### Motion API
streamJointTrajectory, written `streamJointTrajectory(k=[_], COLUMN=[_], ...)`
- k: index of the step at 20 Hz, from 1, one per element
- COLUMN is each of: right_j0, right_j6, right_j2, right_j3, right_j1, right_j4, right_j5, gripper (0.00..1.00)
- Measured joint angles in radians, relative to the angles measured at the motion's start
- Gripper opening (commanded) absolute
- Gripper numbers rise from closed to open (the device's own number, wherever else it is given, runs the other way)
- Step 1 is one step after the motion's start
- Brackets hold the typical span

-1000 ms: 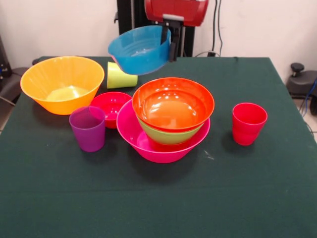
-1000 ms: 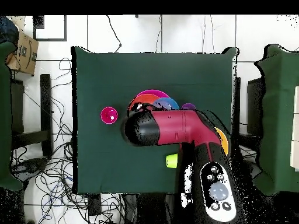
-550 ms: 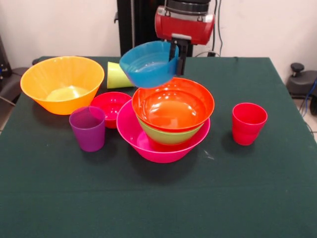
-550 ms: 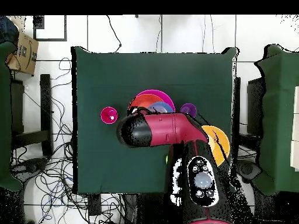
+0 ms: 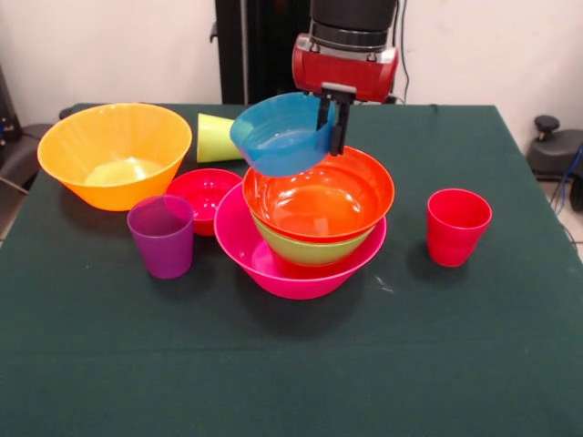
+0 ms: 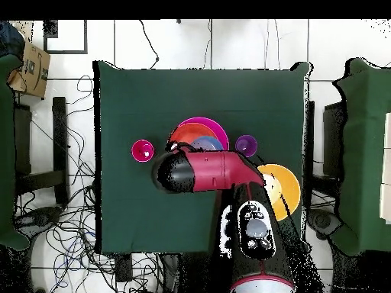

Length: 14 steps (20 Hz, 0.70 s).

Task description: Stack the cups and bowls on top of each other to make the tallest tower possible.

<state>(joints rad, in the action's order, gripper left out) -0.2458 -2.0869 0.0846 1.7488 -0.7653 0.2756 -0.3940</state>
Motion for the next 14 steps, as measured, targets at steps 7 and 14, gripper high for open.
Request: streamJointTrajectory(k=[7, 14], right_j0=[0.028, 0.069], right_j6=[0.000, 0.000], right_j2=[-0.034, -0.070], right_j3=[0.000, 0.000], right_j1=[0.025, 0.057], right_j4=[-0.026, -0.053], right_j5=[0.005, 0.027], gripper=[0.00, 0.00])
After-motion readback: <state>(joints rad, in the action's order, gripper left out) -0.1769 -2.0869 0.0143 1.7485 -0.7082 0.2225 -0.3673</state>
